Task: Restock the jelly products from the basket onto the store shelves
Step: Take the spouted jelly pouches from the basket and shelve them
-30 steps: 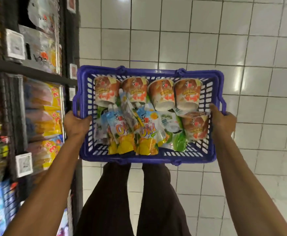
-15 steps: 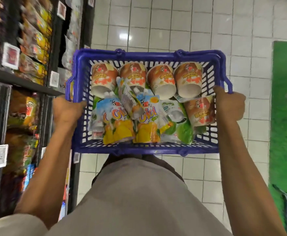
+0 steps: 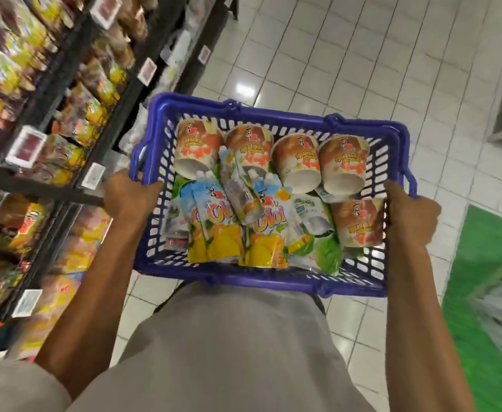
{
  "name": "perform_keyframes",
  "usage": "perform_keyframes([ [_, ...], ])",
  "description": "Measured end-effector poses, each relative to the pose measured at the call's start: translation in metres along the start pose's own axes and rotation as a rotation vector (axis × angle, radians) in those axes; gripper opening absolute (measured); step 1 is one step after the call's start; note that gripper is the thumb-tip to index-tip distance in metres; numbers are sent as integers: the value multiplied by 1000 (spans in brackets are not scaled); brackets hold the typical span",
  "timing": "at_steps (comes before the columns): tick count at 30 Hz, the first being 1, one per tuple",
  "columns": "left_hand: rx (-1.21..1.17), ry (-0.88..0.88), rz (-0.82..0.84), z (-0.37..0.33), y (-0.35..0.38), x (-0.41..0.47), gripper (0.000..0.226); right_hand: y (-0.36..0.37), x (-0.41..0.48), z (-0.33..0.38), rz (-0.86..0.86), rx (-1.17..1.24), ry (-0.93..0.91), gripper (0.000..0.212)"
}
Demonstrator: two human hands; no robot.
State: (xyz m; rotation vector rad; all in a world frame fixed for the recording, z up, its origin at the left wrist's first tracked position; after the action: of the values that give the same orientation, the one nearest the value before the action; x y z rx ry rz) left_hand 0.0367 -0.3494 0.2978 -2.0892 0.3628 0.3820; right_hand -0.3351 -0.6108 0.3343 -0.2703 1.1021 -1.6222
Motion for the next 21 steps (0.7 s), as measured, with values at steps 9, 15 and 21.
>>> perform_keyframes([
  [9, -201, -331, -195, -36, 50, -5, 32, 80, 118, 167, 236, -109, -291, 48],
  [15, -382, -598, -316, -30, 85, -31, 35, 151, 143, 265, 426, -234, -524, 42],
  [21, -489, -758, -410, -6, 105, -40, 29, 222, 125, 303, 605, -297, -625, 38],
])
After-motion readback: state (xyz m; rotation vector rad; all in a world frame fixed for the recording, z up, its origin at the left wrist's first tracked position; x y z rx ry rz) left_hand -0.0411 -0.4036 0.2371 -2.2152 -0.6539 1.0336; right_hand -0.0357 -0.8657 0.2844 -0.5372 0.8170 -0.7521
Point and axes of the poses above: each hand's wrist, its own x-axis towards the middle knuckle, its own y-axis out of the palm, z = x × y, the point moved 3 cm from there along x, towards the middle knuckle, and after that the axes turned 2 degrees about -y, right-handed, at the moved point
